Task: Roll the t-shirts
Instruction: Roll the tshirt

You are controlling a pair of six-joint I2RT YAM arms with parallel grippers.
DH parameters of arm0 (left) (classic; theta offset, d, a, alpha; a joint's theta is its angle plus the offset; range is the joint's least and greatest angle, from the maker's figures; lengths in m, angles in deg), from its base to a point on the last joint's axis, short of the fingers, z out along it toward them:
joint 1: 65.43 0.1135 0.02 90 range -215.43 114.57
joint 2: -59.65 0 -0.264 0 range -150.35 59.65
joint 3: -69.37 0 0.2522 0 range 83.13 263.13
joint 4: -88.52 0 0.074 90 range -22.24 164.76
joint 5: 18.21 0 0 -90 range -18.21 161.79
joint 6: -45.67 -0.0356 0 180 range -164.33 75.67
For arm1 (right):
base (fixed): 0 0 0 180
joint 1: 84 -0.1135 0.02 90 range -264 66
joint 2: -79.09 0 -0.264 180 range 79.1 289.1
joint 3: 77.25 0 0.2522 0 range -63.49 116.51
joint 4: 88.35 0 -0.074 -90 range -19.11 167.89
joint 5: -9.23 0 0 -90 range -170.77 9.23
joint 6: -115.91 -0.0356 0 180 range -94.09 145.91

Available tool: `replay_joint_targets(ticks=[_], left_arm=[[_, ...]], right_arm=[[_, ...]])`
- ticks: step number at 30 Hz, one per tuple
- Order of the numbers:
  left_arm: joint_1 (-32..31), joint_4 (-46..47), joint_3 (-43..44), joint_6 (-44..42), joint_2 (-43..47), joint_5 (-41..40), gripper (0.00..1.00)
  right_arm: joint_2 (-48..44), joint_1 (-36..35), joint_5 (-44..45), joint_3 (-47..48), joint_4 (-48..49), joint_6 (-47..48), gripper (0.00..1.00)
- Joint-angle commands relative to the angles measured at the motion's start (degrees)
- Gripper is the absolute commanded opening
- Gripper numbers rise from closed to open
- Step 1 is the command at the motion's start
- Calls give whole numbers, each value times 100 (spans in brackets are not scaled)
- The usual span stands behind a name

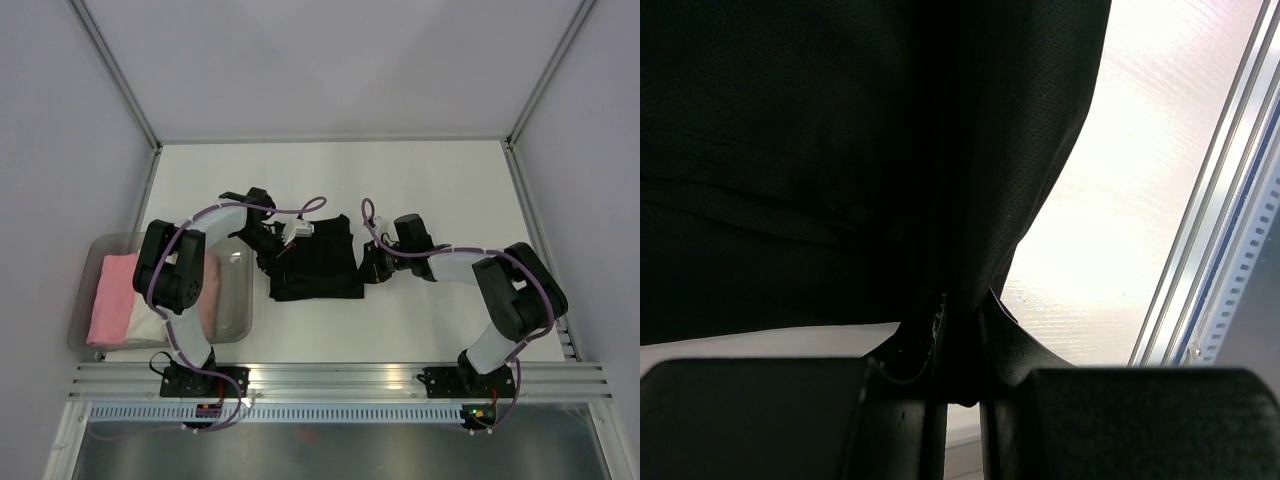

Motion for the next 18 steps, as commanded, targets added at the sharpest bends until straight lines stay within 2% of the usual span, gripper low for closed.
replay_joint_targets(ticks=[1,3,8,11,12,15,18], left_arm=[[57,80,108,-35,191,76,17],[57,106,117,-61,191,67,18],[40,132,196,-26,217,75,19],[57,106,100,-17,410,23,33],[49,115,-5,-52,472,-29,43],[84,115,-120,-96,709,-152,54],[110,115,-7,-87,920,-171,58]], right_arm=[[141,-91,-229,239,-196,238,13],[106,-73,-238,335,-496,327,2],[-235,32,-738,459,-1305,56,0],[-473,6,-642,468,-1499,-111,0],[-457,6,-686,503,-1395,-251,0],[-176,15,-713,765,-1297,-323,1],[193,15,-642,1125,-1358,-366,0]])
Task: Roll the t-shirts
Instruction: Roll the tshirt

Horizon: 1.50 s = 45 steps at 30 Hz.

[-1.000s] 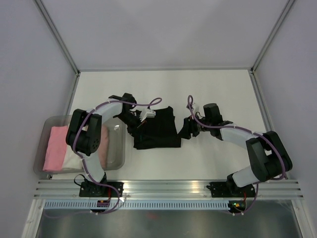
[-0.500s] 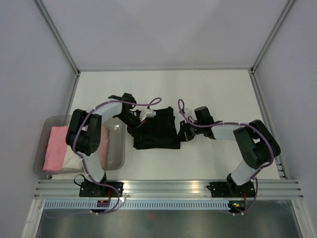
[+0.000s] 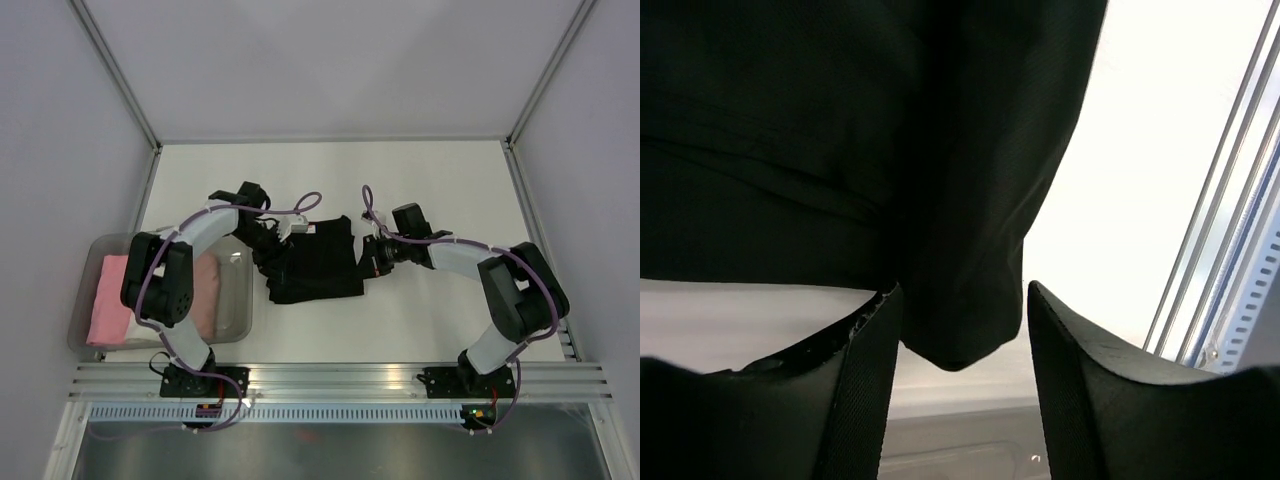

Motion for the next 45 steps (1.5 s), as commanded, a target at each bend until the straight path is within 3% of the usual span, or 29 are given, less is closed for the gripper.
replay_joint_targets(ticks=[1,2,4,11,13,16,21,23,25,27,28,30,36,38,41,45], left_arm=[[58,54,136,-105,407,-50,59],[58,45,188,-192,511,-42,61],[49,45,207,-298,582,-50,80],[-171,115,-328,-641,495,-857,81],[-180,518,-399,-484,425,-1069,80],[-180,1036,-453,-194,276,-1456,70],[-171,1135,-268,-35,-49,-1527,29],[-171,1135,-277,-70,-76,-1475,22],[-180,1135,-329,-140,-103,-1474,21],[-223,1135,-365,-175,-129,-1509,21],[-241,1135,-365,-175,-155,-1535,25],[-250,1135,-312,-88,-173,-1527,30],[-250,1117,-224,-79,-103,-1536,35],[-250,1100,-224,-87,-85,-1518,40],[-241,1064,-189,-61,-68,-1509,46],[-241,1029,-84,9,-41,-1518,52]], right_arm=[[433,13,-146,554,-10,-224,0],[487,4,-155,676,16,-286,0],[601,4,-173,756,156,-505,0],[813,13,38,643,403,-909,0],[900,13,30,555,806,-1129,0],[997,13,56,458,1106,-1411,0],[1015,39,407,379,1124,-1525,0],[1050,48,451,344,1124,-1596,1],[1103,48,574,309,1124,-1754,6],[1121,48,723,291,1098,-1833,18],[1086,48,794,282,1063,-1825,30],[885,48,925,247,1045,-1703,40],[-486,21,2006,98,518,-596,45],[-934,-75,2480,-95,482,194,45],[-1707,-827,2474,-464,666,1290,45],[-1956,-1630,2279,-992,1290,2216,49]])
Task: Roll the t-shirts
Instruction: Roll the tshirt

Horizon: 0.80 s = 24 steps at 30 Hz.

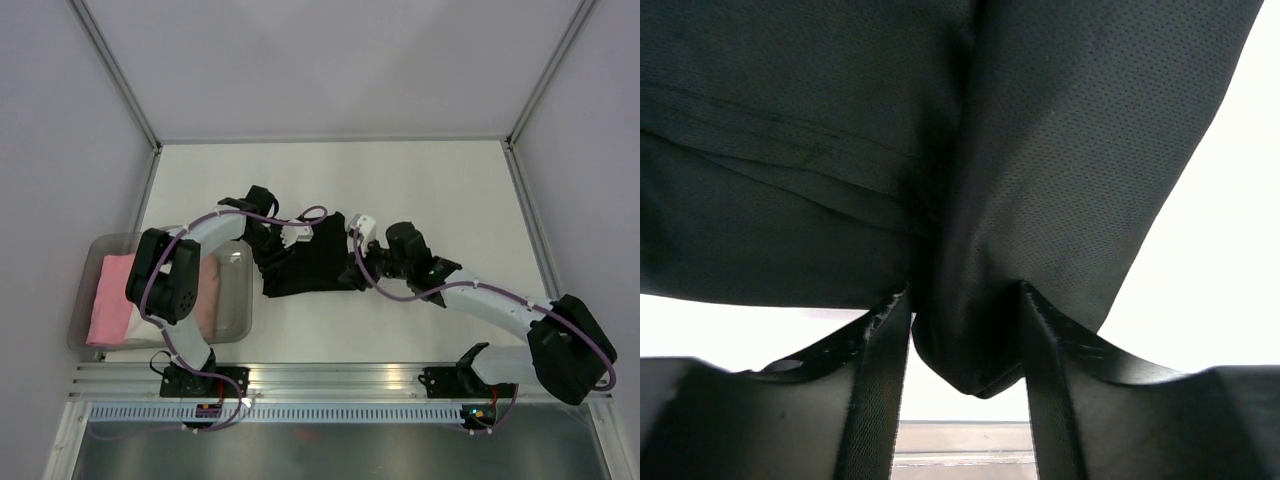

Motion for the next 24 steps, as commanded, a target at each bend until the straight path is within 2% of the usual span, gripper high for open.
replay_joint_targets(ticks=[1,6,9,13,18,24], left_arm=[[-5,-35,257,169,70,-34,54],[-5,-88,284,90,176,19,56],[-5,-132,293,72,150,-25,56],[4,-132,293,81,167,-34,56],[-5,-150,293,28,176,-34,56],[-5,-167,302,-77,158,10,57]], right_arm=[[-26,-581,124,-434,466,1496,51],[387,-1144,1020,-366,432,3287,62],[729,-1355,1380,-138,257,3886,63],[1072,-1558,1802,-66,334,4222,65],[1556,-1690,2804,197,485,4056,65],[1987,-1690,2797,487,275,3810,62]])
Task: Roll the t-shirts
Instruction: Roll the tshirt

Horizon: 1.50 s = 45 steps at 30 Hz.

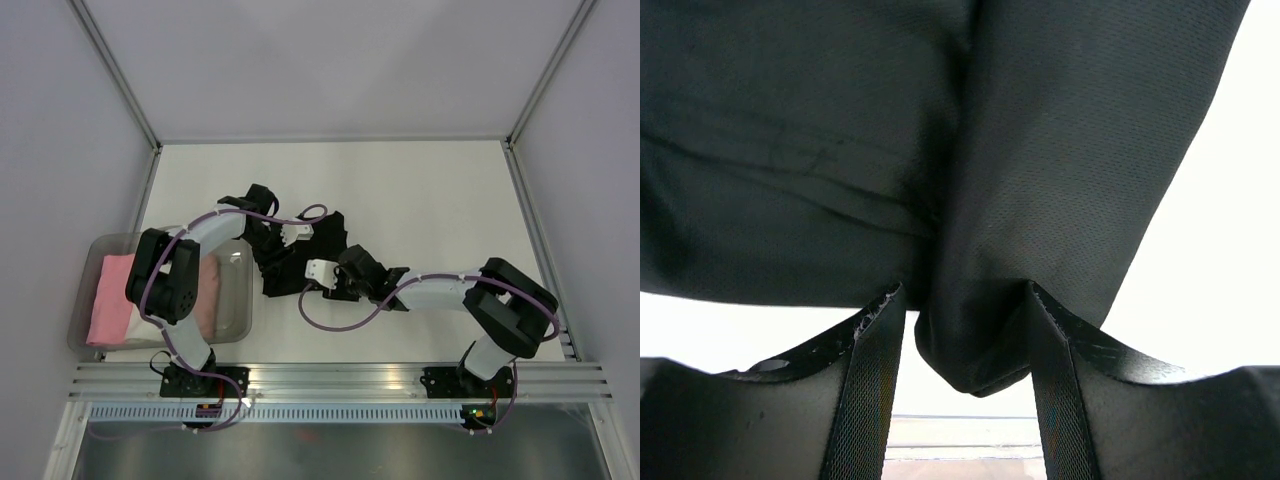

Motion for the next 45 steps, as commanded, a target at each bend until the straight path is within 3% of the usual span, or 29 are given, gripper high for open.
replay_joint_targets(ticks=[1,4,5,8,17,24,29,33,38,42,45], left_arm=[[-5,-82,190,-121,154,17,57],[-5,-91,172,-156,180,25,57],[-5,-99,155,-165,206,51,57],[4,-117,155,-297,347,95,61],[12,-459,269,-1307,1059,1167,71],[-49,-715,147,-2456,1717,1642,84],[-268,-715,-591,-3127,2411,1511,94],[-663,-575,-1153,-2926,2650,1293,100],[-1024,1232,-1988,-1732,2607,352,100],[-1060,2044,-2104,-1369,2309,-569,98],[-1051,2106,-1981,-1273,2053,-695,93]], right_arm=[[260,-16,224,295,31,-118,54],[331,19,189,401,-118,-188,31],[314,46,41,444,-179,-249,18],[156,221,-493,524,-468,-451,0],[-240,837,-2472,1121,-2112,-1251,0],[-328,1424,-3939,972,-1947,-2437,0],[-109,1821,-4785,875,-1517,-3281,1],[14,2014,-4979,875,-1253,-3581,0],[120,2076,-4988,946,-1234,-3581,0],[76,2094,-4979,911,-1278,-3564,0],[41,2103,-4970,884,-1331,-3502,0]])
